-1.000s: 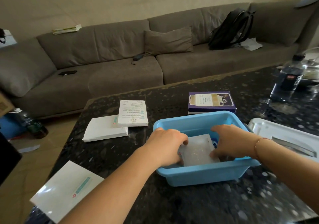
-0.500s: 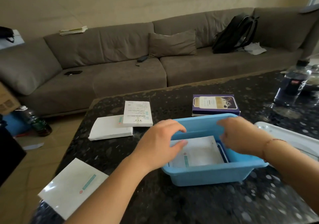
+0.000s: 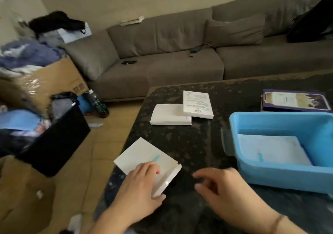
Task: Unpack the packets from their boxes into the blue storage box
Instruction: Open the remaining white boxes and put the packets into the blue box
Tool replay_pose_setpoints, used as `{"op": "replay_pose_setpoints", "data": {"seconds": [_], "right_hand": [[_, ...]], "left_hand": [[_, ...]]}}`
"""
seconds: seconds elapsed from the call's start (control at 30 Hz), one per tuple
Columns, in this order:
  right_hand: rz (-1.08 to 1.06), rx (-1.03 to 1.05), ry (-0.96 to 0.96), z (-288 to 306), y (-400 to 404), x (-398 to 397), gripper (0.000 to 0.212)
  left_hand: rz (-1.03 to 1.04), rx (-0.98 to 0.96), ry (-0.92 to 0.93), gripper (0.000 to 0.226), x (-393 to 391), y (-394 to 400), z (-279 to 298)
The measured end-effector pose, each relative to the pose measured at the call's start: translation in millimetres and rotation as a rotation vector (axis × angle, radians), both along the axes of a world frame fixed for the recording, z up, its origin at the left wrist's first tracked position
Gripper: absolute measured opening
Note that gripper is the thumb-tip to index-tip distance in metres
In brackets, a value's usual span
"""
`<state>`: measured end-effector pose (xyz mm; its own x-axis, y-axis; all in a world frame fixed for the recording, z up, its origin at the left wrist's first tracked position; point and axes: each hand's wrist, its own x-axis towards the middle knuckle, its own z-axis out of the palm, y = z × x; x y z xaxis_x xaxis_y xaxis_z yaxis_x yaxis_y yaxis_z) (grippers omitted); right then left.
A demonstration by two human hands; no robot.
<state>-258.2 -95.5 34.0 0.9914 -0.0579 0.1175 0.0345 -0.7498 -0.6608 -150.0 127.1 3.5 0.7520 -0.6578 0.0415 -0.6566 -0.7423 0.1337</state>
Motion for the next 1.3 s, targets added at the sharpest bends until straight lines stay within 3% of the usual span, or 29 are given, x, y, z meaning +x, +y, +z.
{"op": "replay_pose_setpoints", "data": {"seconds": [0.07, 0.17, 0.3, 0.53, 0.73, 1.0, 1.13, 1.3], "right_hand": [[0.030, -0.024, 0.061, -19.4, 13.9, 5.2, 0.028], [0.084, -0.137, 0.109, -28.3, 33.1, 13.0, 0.041], [0.139, -0.236, 0.037, -39.1, 58.3, 32.2, 0.052], [0.162, -0.335, -0.052, -52.1, 76.8, 61.2, 0.043], [0.114, -0.419, -0.229, -69.0, 76.3, 67.0, 0.037], [0.013, -0.377, -0.579, -83.6, 49.1, 32.3, 0.028], [0.001, -0.284, -0.630, -93.2, 30.7, 5.8, 0.041], [0.010, -0.216, -0.677, -92.9, 5.9, -21.9, 0.031]], "left_hand": [[0.021, -0.097, -0.047, 0.026, -1.7, 7.8, -3.4], [0.098, -0.242, -0.109, 0.016, 1.6, 16.4, -11.1], [0.131, -0.436, -0.128, 0.026, 1.0, 19.1, -16.9], [0.092, -0.588, -0.098, 0.036, 1.7, 21.2, -14.9], [0.099, -0.585, -0.121, 0.048, 4.1, 19.5, -11.9], [0.058, -0.577, -0.130, 0.038, 3.0, 17.3, -20.1], [0.070, -0.589, -0.181, 0.032, 4.2, 14.9, -22.2], [0.100, -0.631, -0.200, 0.027, 6.3, 9.4, -19.8]]}}
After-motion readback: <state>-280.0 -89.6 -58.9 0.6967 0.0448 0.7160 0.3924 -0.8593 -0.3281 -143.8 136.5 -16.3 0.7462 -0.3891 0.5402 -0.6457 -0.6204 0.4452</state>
